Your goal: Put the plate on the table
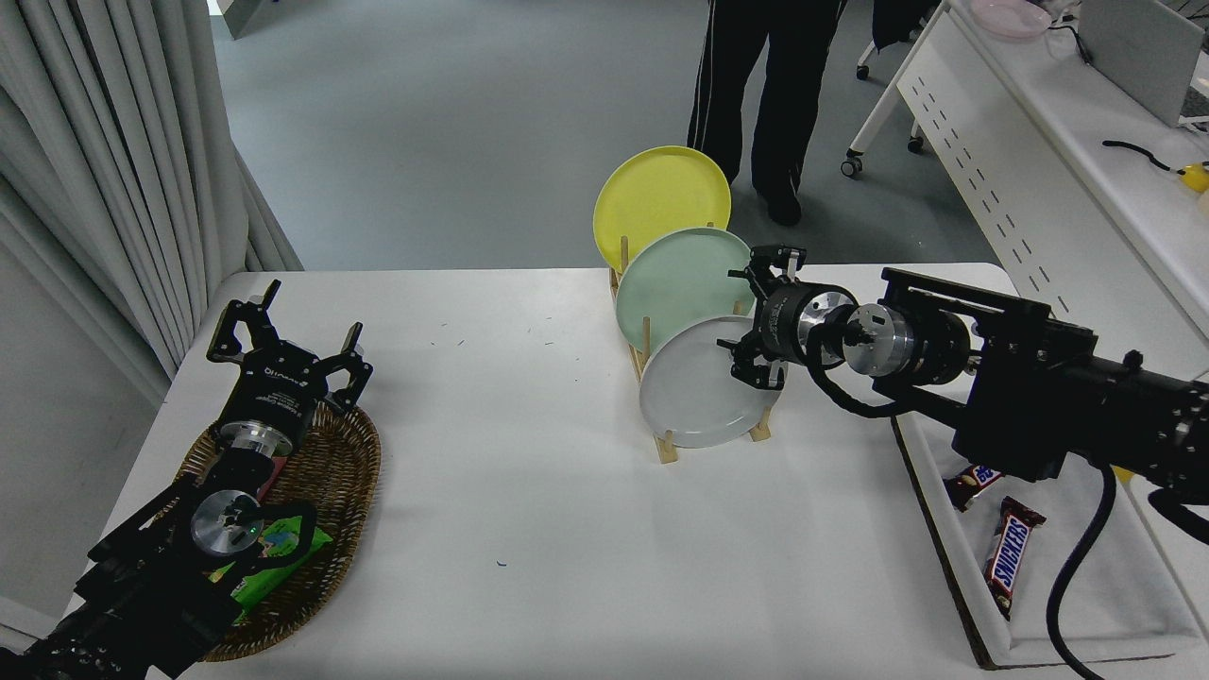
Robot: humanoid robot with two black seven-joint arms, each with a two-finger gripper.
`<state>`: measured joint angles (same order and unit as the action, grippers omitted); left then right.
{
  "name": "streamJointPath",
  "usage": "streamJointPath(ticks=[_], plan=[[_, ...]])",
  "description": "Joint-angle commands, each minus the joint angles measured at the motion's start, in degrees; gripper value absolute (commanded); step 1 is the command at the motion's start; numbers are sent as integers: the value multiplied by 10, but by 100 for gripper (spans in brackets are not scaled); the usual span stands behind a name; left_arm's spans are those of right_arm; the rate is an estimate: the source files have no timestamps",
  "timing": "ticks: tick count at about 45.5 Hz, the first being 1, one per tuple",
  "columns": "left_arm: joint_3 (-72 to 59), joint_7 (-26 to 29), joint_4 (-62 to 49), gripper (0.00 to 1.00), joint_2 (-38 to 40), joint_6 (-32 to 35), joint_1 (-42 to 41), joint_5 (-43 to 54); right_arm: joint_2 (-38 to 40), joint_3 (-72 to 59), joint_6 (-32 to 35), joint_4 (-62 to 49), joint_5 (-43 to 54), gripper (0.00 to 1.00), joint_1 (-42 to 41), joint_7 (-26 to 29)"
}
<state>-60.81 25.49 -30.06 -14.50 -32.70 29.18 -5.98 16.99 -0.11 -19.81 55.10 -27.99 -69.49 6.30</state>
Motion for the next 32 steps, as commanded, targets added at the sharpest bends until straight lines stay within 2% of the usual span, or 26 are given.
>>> streamJointPath(ticks=[1,15,23,26,32], plan=[[0,0,0,100,0,0,0,0,1,0,3,0,0,62,-3,17],[0,0,0,100,0,0,0,0,4,0,10,-1,19,56,-5,36],[0,0,0,100,0,0,0,0,4,2,10,-1,29,44,-5,36],[0,0,0,100,0,0,0,0,4,1,11,-1,31,33,-5,36],[0,0,0,100,0,0,0,0,4,1,10,-2,42,24,-5,36]])
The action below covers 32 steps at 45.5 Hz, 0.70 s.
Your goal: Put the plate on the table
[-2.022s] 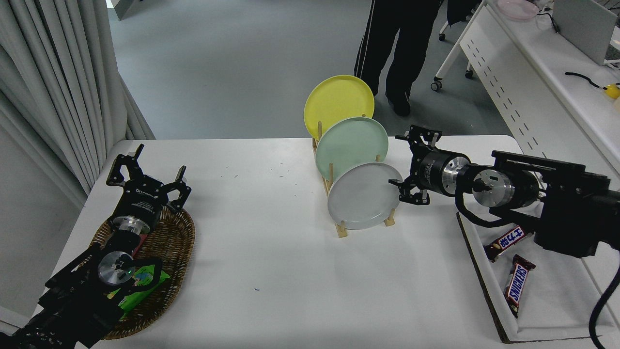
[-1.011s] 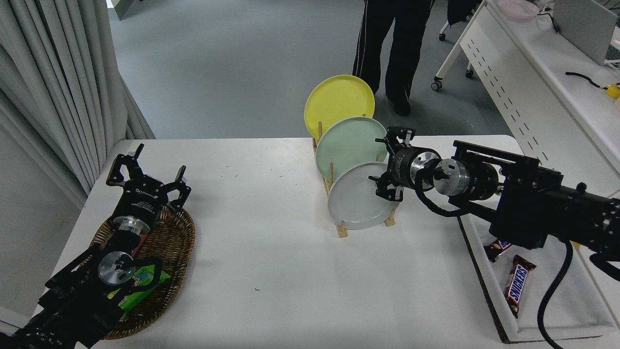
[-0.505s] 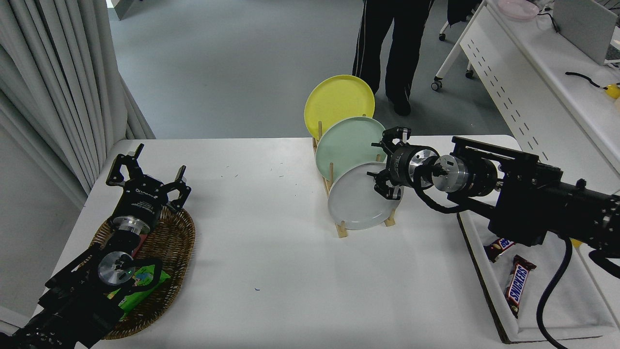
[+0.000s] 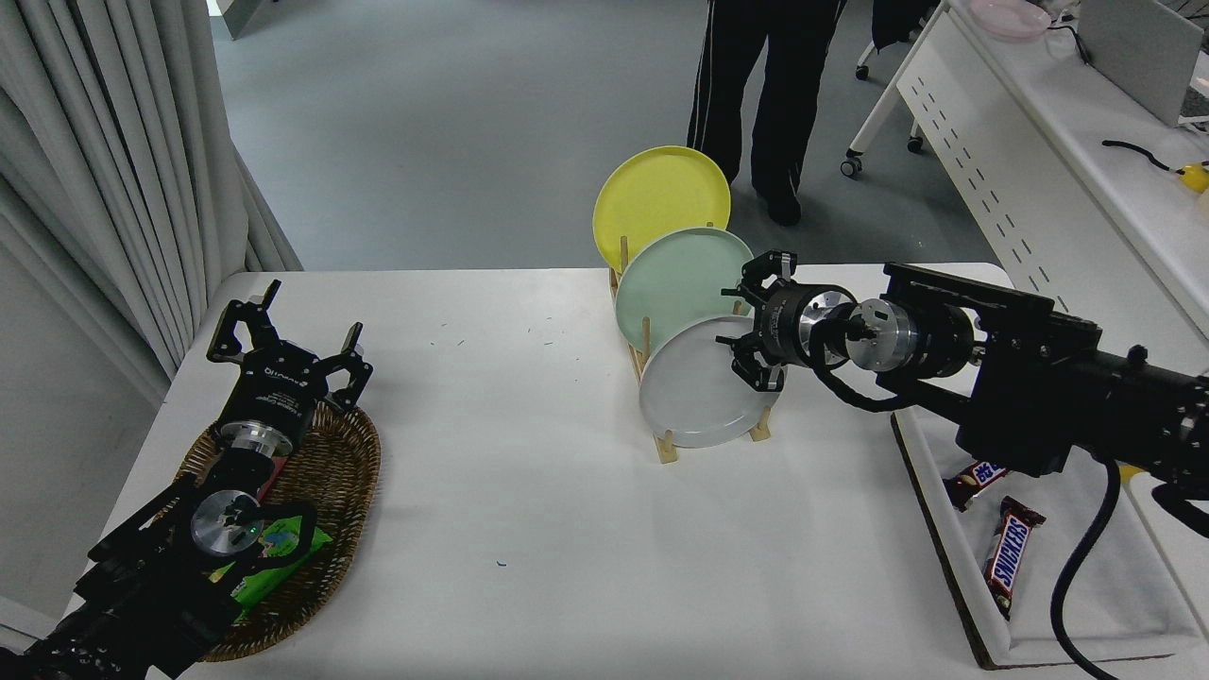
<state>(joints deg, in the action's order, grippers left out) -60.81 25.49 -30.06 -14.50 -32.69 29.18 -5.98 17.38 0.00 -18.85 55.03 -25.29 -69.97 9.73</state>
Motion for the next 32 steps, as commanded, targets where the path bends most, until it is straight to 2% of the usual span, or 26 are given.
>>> streamJointPath(ticks=[1,8,32], plan=[[0,0,0,100,0,0,0,0,0,1,0,-1,15,24,0,2],[0,0,0,100,0,0,0,0,0,1,0,-1,15,23,-1,2],[0,0,0,100,0,0,0,0,1,4,0,0,15,12,-5,11]])
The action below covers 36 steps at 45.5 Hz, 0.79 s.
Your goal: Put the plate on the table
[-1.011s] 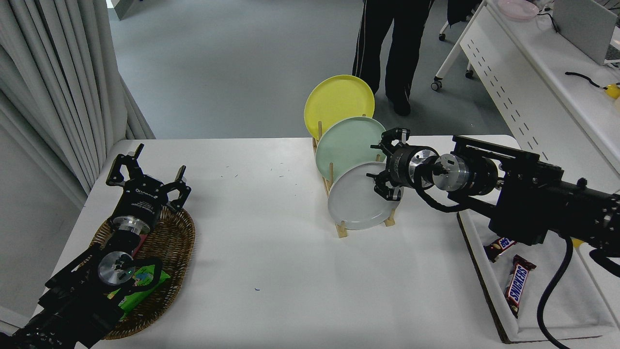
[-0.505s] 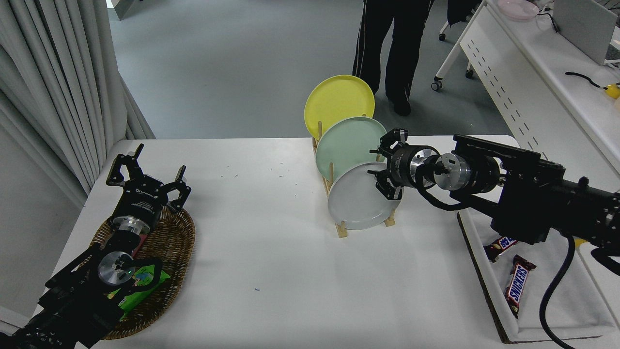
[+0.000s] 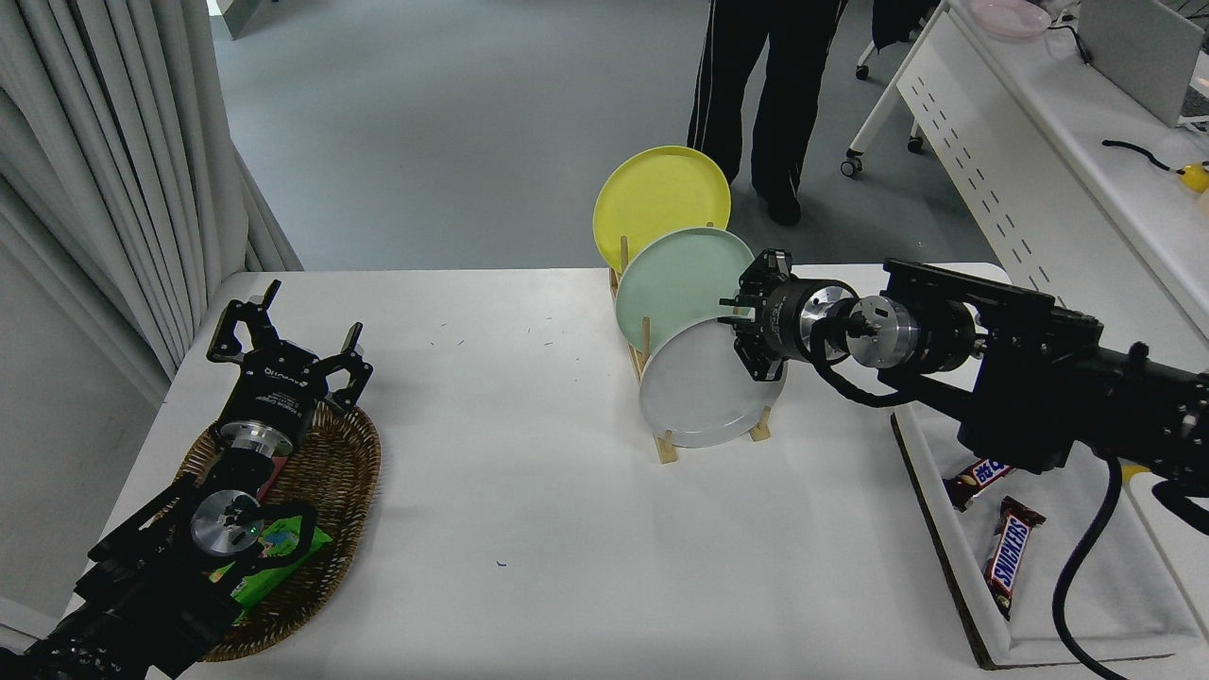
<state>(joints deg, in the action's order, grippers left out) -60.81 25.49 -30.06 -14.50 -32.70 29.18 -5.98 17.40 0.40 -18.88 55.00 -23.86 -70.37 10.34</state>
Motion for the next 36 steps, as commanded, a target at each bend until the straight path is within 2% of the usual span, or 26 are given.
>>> streamJointPath(ticks=[1,4,11,36], plan=[[0,0,0,100,0,0,0,0,1,0,0,0,0,11,-1,5],[0,0,0,100,0,0,0,0,1,0,0,0,1,10,-1,5],[0,0,0,100,0,0,0,0,2,0,0,0,1,0,-1,10],[0,0,0,100,0,0,0,0,26,50,-1,6,3,0,-25,21]])
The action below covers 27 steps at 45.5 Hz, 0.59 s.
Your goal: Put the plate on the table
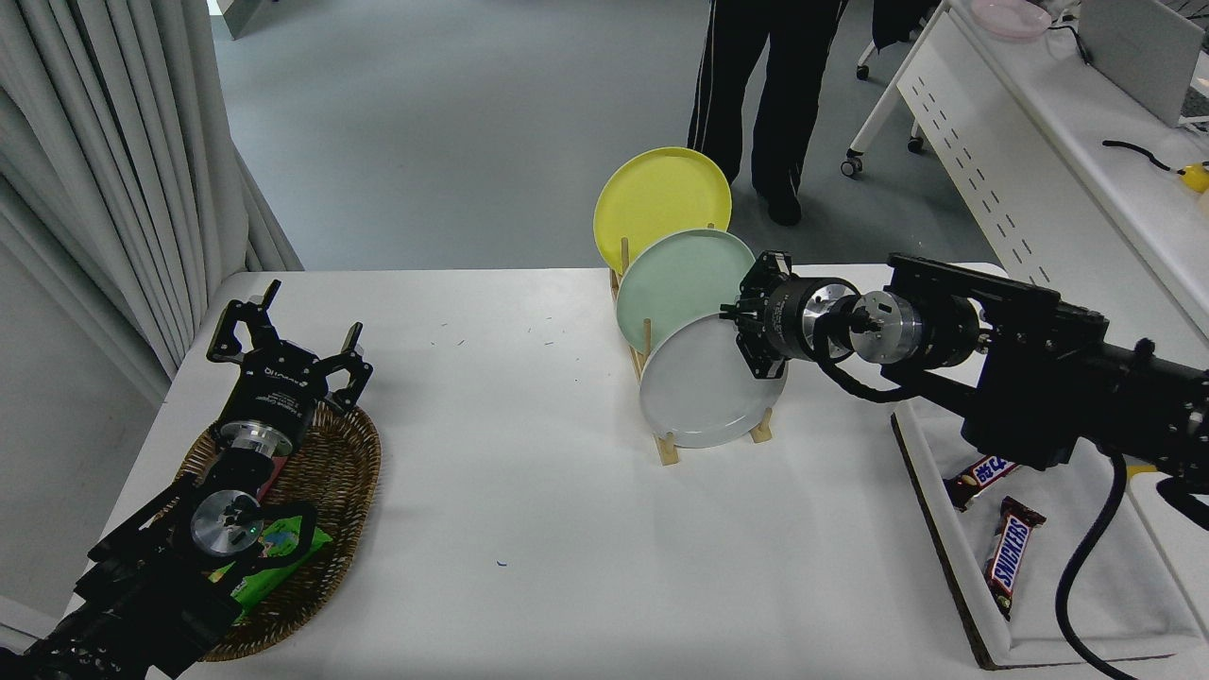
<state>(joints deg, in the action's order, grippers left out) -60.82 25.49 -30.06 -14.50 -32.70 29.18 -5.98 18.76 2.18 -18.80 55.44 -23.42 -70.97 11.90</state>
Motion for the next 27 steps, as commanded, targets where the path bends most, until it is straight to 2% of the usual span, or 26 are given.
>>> streamJointPath(ticks=[1,15,27], plan=[[0,0,0,100,0,0,0,0,14,39,-3,2,-2,0,-21,8],[0,0,0,100,0,0,0,0,41,153,-17,26,-37,0,-21,88],[0,0,0,100,0,0,0,0,62,173,-115,90,-142,0,-11,95]])
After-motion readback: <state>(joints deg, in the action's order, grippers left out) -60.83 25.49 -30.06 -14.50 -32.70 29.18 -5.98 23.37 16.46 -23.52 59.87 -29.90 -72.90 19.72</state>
